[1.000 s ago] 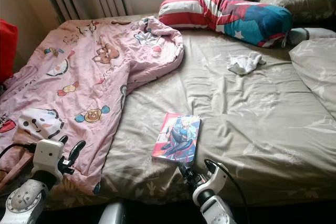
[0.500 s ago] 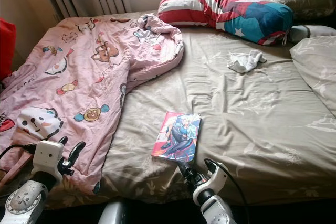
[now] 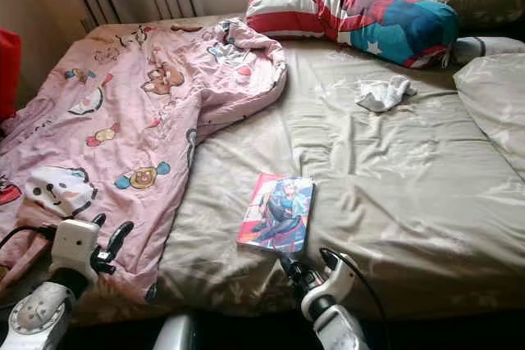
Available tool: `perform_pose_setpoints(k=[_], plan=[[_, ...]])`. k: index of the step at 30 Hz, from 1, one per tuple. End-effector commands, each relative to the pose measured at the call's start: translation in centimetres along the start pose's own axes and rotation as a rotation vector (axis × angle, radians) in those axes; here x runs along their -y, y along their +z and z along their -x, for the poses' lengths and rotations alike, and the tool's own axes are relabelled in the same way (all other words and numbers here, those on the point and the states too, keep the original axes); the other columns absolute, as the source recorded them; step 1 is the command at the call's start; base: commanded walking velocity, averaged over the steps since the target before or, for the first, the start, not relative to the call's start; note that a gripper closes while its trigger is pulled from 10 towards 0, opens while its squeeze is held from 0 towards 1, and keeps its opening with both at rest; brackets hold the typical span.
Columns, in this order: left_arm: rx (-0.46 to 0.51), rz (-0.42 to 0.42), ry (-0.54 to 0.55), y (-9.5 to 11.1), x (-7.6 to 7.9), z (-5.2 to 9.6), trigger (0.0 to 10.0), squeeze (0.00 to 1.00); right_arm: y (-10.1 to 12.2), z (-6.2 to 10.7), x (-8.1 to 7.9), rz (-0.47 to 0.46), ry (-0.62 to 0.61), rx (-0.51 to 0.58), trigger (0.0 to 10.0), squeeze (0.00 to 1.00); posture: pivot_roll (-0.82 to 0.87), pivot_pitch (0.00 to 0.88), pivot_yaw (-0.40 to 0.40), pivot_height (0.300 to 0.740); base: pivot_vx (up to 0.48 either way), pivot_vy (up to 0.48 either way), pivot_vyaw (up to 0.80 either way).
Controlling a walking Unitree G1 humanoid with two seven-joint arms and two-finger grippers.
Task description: Clean up the room
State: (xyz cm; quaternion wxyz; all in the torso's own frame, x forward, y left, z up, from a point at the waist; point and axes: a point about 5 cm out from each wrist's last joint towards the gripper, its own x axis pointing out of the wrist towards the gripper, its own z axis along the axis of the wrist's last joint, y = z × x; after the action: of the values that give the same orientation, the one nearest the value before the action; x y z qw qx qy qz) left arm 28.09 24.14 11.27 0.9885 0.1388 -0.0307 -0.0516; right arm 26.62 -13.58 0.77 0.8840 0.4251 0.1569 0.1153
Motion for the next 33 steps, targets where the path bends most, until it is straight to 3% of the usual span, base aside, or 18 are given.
perform_pose_setpoints(k=[1,10,15,21,33], plan=[[-0.021,-0.012,-0.004,-0.4,0.0,0.1,10.0,0.00,0.1,0.0,-0.6,0.008,0.030,0.002,10.0,0.00,0.08,0.143,0.105,0.536,0.000,0.000,0.00],[-0.017,-0.008,0.001,-0.5,0.1,0.0,10.0,0.00,-0.2,0.9,-0.7,0.047,0.017,-0.013,10.0,0.00,0.07,0.140,0.101,0.536,0.000,0.000,0.00],[-0.015,-0.005,0.001,-0.5,0.1,-0.1,10.0,0.00,0.2,0.7,-1.9,0.050,0.084,0.014,10.0,0.00,0.07,0.140,0.103,0.536,0.000,0.000,0.00],[-0.016,-0.008,-0.001,-0.4,0.1,0.0,10.0,0.00,0.9,-0.4,-3.3,0.049,0.145,0.045,10.0,0.00,0.08,0.147,0.109,0.536,0.000,0.000,0.00],[-0.030,-0.017,-0.013,-0.6,0.0,0.6,10.0,0.00,1.0,-2.4,-3.5,0.052,0.136,0.025,10.0,0.00,0.10,0.171,0.126,0.536,0.000,0.000,0.00]])
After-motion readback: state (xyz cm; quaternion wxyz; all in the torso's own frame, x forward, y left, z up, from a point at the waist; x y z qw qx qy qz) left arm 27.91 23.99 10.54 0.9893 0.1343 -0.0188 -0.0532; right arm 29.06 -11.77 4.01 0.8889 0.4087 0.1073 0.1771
